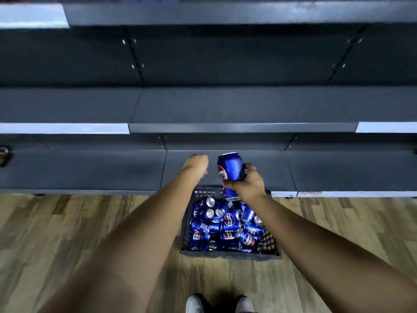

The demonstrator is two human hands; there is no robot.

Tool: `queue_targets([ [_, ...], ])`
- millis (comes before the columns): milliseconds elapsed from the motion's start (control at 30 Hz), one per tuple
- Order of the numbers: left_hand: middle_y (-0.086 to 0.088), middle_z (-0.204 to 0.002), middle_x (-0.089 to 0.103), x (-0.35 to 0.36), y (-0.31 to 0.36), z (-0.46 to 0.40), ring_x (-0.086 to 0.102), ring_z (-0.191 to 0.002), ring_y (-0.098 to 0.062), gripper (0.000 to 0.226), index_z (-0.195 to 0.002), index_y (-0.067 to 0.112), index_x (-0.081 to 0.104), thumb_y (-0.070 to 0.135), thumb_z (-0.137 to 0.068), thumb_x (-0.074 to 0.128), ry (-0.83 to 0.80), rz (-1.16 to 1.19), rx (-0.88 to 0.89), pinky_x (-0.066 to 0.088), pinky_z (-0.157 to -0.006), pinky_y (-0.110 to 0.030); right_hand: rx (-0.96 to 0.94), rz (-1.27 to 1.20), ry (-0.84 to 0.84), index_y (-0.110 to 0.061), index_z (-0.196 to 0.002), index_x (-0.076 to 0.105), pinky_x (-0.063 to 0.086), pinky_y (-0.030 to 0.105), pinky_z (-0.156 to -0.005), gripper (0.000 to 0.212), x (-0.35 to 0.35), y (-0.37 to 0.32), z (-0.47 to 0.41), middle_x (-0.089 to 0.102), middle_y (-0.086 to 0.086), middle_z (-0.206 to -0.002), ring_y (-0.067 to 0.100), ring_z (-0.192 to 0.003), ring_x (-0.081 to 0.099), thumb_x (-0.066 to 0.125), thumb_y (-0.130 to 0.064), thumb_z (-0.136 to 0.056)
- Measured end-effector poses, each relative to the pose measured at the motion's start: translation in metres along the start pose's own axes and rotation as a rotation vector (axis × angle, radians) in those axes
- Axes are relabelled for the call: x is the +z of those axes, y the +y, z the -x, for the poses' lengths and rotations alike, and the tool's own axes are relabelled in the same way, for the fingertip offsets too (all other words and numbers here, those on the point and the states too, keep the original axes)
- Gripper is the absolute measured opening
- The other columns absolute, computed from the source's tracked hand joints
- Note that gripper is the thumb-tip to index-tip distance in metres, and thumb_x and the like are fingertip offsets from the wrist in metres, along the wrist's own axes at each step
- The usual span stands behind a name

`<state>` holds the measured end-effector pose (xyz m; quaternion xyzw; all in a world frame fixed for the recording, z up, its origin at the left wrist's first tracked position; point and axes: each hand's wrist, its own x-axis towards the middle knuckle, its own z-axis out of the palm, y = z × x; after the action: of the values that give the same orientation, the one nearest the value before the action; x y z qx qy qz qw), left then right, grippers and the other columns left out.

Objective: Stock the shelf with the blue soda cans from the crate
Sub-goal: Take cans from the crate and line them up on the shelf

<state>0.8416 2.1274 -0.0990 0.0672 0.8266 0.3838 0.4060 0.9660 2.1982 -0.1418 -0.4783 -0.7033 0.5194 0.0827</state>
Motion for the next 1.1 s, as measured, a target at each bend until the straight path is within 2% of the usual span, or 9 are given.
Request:
queue_targets([
  [200, 0.004, -0.087, 0.057, -0.021, 0.047, 0.056, 0.052, -0.096, -0.021, 0.015, -0.099, 0.02, 0.055, 0.033, -0.094, 0.052, -0.118, 0.14, 0.143, 0.038, -0.087, -0.037, -0.137, -0.053, 0.063, -0.014, -0.116, 0.049, 0.037, 0.019, -0.073, 0.056, -0.028, -0.075, 0.033, 0.056, -0.004, -0.096, 0.014, -0.086, 0.054, 0.081, -0.021, -0.071],
  [333, 0.0, -0.101, 0.059, -0.035, 0.074, 0.083, 0.056, -0.094, -0.02, 0.037, -0.105, 0.016, 0.054, 0.049, -0.088, 0.058, -0.072, 0.231, 0.292, 0.044, -0.091, -0.037, -0.218, -0.089, 0.077, -0.014, -0.121, 0.047, 0.042, 0.022, -0.076, 0.06, -0.044, -0.116, 0.054, 0.056, -0.003, -0.099, 0.016, -0.087, 0.054, 0.08, -0.02, -0.072],
  [433, -0.001, -0.112, 0.061, -0.041, 0.089, 0.103, 0.059, -0.1, -0.019, 0.054, -0.112, 0.012, 0.056, 0.056, -0.081, 0.063, -0.025, 0.286, 0.386, 0.048, -0.081, -0.03, -0.276, -0.147, 0.076, -0.015, -0.122, 0.043, 0.049, 0.029, -0.083, 0.062, -0.05, -0.139, 0.072, 0.054, -0.005, -0.096, 0.019, -0.09, 0.058, 0.08, -0.018, -0.072],
  [500, 0.0, -0.103, 0.063, -0.045, 0.098, 0.118, 0.061, -0.09, -0.017, 0.05, -0.109, 0.013, 0.055, 0.052, -0.08, 0.066, -0.015, 0.328, 0.436, 0.049, -0.07, -0.025, -0.316, -0.178, 0.089, -0.017, -0.119, 0.041, 0.052, 0.033, -0.083, 0.061, -0.055, -0.152, 0.084, 0.055, -0.005, -0.094, 0.022, -0.092, 0.062, 0.079, -0.018, -0.07],
  [600, -0.003, -0.095, 0.063, -0.051, 0.11, 0.135, 0.062, -0.08, -0.018, 0.047, -0.103, 0.01, 0.053, 0.045, -0.078, 0.073, 0.028, 0.433, 0.478, 0.051, -0.067, -0.027, -0.38, -0.193, 0.109, -0.02, -0.12, 0.039, 0.051, 0.029, -0.079, 0.064, -0.06, -0.168, 0.1, 0.052, -0.015, -0.087, 0.018, -0.09, 0.061, 0.079, -0.019, -0.07],
  [700, -0.004, -0.087, 0.064, -0.059, 0.118, 0.149, 0.061, -0.067, -0.013, 0.04, -0.098, 0.009, 0.056, 0.038, -0.078, 0.074, 0.054, 0.517, 0.539, 0.047, -0.051, -0.019, -0.45, -0.213, 0.112, -0.019, -0.127, 0.038, 0.052, 0.034, -0.086, 0.072, -0.067, -0.181, 0.11, 0.049, -0.019, -0.089, 0.016, -0.092, 0.06, 0.081, -0.019, -0.069],
  [833, -0.004, -0.084, 0.068, -0.069, 0.125, 0.161, 0.063, -0.067, -0.011, 0.031, -0.09, 0.01, 0.06, 0.034, -0.077, 0.076, 0.076, 0.527, 0.617, 0.046, -0.047, -0.016, -0.482, -0.258, 0.017, -0.019, -0.129, 0.033, 0.052, 0.035, -0.09, 0.08, -0.08, -0.192, 0.118, 0.053, -0.006, -0.111, 0.015, -0.1, 0.058, 0.084, -0.02, -0.068],
  [1000, -0.004, -0.085, 0.071, -0.079, 0.131, 0.167, 0.066, -0.075, -0.015, 0.032, -0.092, 0.009, 0.064, 0.035, -0.077, 0.074, 0.042, 0.493, 0.657, 0.051, -0.064, -0.023, -0.458, -0.363, -0.198, -0.019, -0.126, 0.037, 0.052, 0.029, -0.086, 0.065, -0.098, -0.192, 0.124, 0.058, -0.005, -0.114, 0.015, -0.103, 0.061, 0.078, -0.018, -0.076],
  [1100, -0.006, -0.091, 0.07, -0.081, 0.137, 0.168, 0.066, -0.08, -0.018, 0.045, -0.104, 0.004, 0.061, 0.038, -0.077, 0.073, 0.052, 0.553, 0.635, 0.051, -0.066, -0.025, -0.387, -0.367, -0.331, -0.019, -0.122, 0.044, 0.048, 0.035, -0.094, 0.062, -0.106, -0.191, 0.121, 0.065, -0.002, -0.112, 0.018, -0.099, 0.064, 0.08, -0.025, -0.072],
])
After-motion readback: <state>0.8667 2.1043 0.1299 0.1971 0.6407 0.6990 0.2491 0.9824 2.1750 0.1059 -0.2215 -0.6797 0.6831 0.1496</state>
